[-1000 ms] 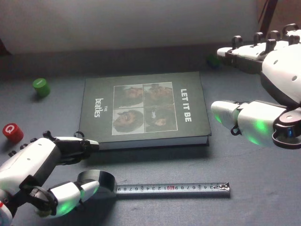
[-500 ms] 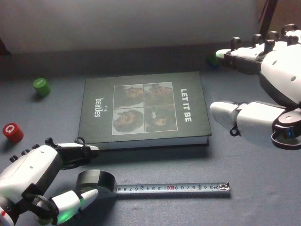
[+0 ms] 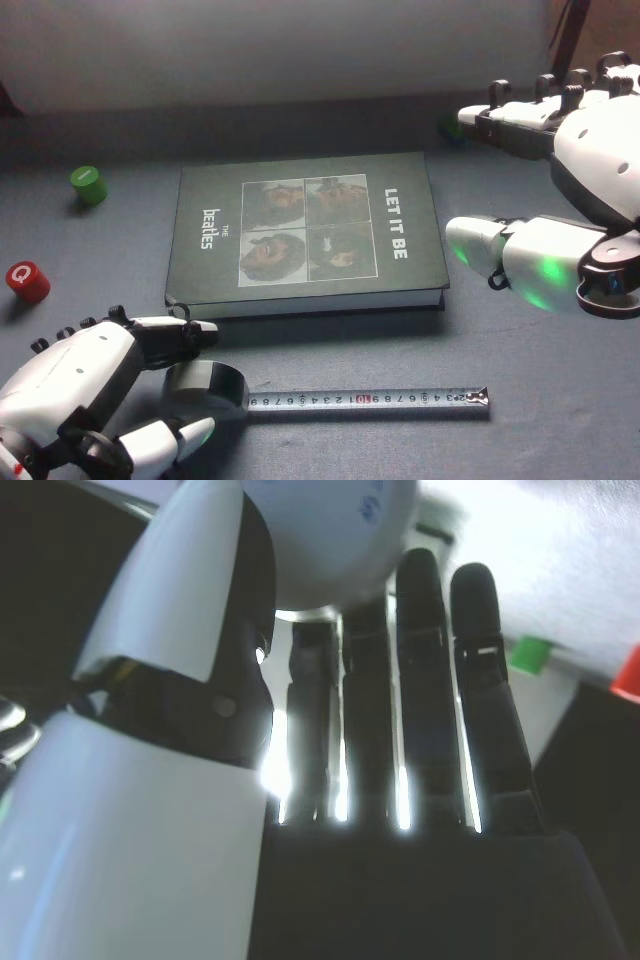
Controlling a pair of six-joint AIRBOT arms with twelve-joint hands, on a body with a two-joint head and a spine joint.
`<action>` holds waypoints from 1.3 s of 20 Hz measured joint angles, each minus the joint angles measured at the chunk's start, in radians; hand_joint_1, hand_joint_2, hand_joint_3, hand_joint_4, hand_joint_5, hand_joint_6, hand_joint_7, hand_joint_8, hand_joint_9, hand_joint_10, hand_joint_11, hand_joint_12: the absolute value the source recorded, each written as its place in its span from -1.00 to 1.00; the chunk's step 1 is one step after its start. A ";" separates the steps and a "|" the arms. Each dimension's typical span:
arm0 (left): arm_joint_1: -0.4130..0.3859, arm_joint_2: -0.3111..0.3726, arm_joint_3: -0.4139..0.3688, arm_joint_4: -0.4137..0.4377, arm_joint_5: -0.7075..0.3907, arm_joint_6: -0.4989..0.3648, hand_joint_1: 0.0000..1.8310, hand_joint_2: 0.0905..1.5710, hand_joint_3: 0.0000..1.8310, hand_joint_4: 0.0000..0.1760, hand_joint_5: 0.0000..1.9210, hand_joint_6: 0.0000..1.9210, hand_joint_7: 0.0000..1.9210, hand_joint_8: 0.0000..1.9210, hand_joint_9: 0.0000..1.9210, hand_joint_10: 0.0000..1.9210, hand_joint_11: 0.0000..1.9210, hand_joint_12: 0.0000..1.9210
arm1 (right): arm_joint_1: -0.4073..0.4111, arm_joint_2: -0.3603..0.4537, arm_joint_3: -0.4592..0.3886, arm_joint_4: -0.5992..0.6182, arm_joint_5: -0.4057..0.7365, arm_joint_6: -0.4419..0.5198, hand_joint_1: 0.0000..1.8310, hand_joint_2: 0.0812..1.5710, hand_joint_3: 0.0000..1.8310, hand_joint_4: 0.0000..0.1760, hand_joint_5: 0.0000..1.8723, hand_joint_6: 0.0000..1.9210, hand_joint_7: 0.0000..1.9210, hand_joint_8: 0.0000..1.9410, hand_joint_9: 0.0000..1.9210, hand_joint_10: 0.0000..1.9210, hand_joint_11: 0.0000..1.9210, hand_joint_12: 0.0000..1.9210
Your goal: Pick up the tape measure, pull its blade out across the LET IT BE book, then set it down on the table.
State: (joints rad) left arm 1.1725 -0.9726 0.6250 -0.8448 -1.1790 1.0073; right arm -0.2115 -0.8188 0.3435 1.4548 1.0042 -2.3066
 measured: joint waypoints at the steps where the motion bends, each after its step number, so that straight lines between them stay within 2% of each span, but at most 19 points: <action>1: 0.002 -0.004 0.000 -0.001 -0.001 0.009 0.25 0.34 -1.00 -1.00 -0.35 -1.00 -0.28 -1.00 -0.32 -1.00 -0.68 -0.18 | 0.000 0.000 0.000 0.000 0.000 0.000 -0.71 0.53 -1.00 0.13 -0.71 -0.99 -0.66 -1.00 -0.69 -0.99 -1.00 -0.01; 9: -0.013 -0.020 0.006 0.015 -0.013 0.045 0.24 0.34 -1.00 -1.00 -0.33 -0.99 -0.28 -1.00 -0.32 -1.00 -0.66 -0.17 | 0.000 0.000 0.000 0.000 -0.003 0.000 -0.71 0.54 -1.00 0.13 -0.70 -1.00 -0.65 -1.00 -0.69 -0.99 -1.00 -0.01; 10: -0.016 -0.023 0.008 0.016 -0.012 0.047 0.25 0.34 -1.00 -1.00 -0.31 -0.98 -0.27 -0.99 -0.29 -0.98 -0.61 -0.16 | 0.000 0.000 0.000 0.000 -0.003 0.000 -0.71 0.54 -1.00 0.13 -0.70 -1.00 -0.65 -1.00 -0.69 -0.99 -1.00 -0.01; 12: -0.021 -0.024 0.008 0.014 -0.004 0.060 0.29 0.35 -1.00 -1.00 -0.16 -0.99 -0.09 -0.99 -0.09 -0.96 -0.44 -0.07 | 0.000 0.000 0.000 0.000 -0.003 0.000 -0.71 0.54 -1.00 0.13 -0.70 -1.00 -0.65 -1.00 -0.69 -0.99 -1.00 -0.01; 13: -0.022 -0.028 0.008 0.009 -0.009 0.063 0.46 0.41 -1.00 -1.00 -0.16 -0.18 0.01 -0.20 -0.07 0.07 -0.26 0.02 | 0.000 0.000 0.000 0.000 -0.004 0.000 -0.71 0.54 -1.00 0.13 -0.70 -1.00 -0.65 -1.00 -0.69 -0.99 -1.00 -0.01; 14: -0.021 -0.029 0.008 0.009 -0.008 0.066 0.49 0.41 -1.00 -1.00 -0.13 -0.05 0.03 0.01 -0.08 0.30 -0.14 0.13 | 0.000 0.000 0.000 0.000 -0.004 0.000 -0.71 0.54 -1.00 0.13 -0.70 -1.00 -0.65 -1.00 -0.69 -0.99 -1.00 0.00; 17: -0.005 -0.030 0.008 0.014 -0.003 0.072 0.51 0.36 -1.00 -1.00 -0.03 -0.11 0.11 -0.05 -0.04 0.28 -0.04 0.22 | 0.000 0.000 0.000 0.000 -0.005 0.000 -0.71 0.54 -1.00 0.13 -0.70 -1.00 -0.65 -1.00 -0.69 -0.99 -1.00 0.00; 23: -0.003 -0.029 0.009 0.025 -0.006 0.092 0.51 0.36 -1.00 -1.00 -0.03 -0.10 0.13 -0.10 -0.05 0.28 -0.08 0.18 | 0.000 0.000 0.000 0.000 -0.007 0.000 -0.71 0.54 -1.00 0.13 -0.70 -1.00 -0.65 -1.00 -0.69 -1.00 -1.00 0.01; 24: -0.003 -0.030 0.008 0.026 -0.006 0.092 0.51 0.36 -1.00 -1.00 -0.03 -0.09 0.13 -0.10 -0.05 0.29 -0.09 0.18 | 0.000 0.000 0.000 0.000 -0.007 0.000 -0.71 0.54 -1.00 0.05 -0.70 -1.00 -0.65 -1.00 -0.69 -1.00 -1.00 0.01; 26: -0.011 -0.030 0.008 0.035 0.001 0.092 0.51 0.36 -1.00 -1.00 -0.03 -0.09 0.13 -0.11 -0.05 0.29 -0.09 0.18 | 0.000 0.000 0.000 -0.002 -0.014 -0.002 -0.64 0.52 -1.00 -0.37 -0.67 -0.99 -0.62 -0.99 -0.67 -0.99 -1.00 0.03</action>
State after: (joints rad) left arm 1.1610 -1.0023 0.6334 -0.8101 -1.1782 1.0988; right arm -0.2111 -0.8188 0.3435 1.4528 0.9897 -2.3085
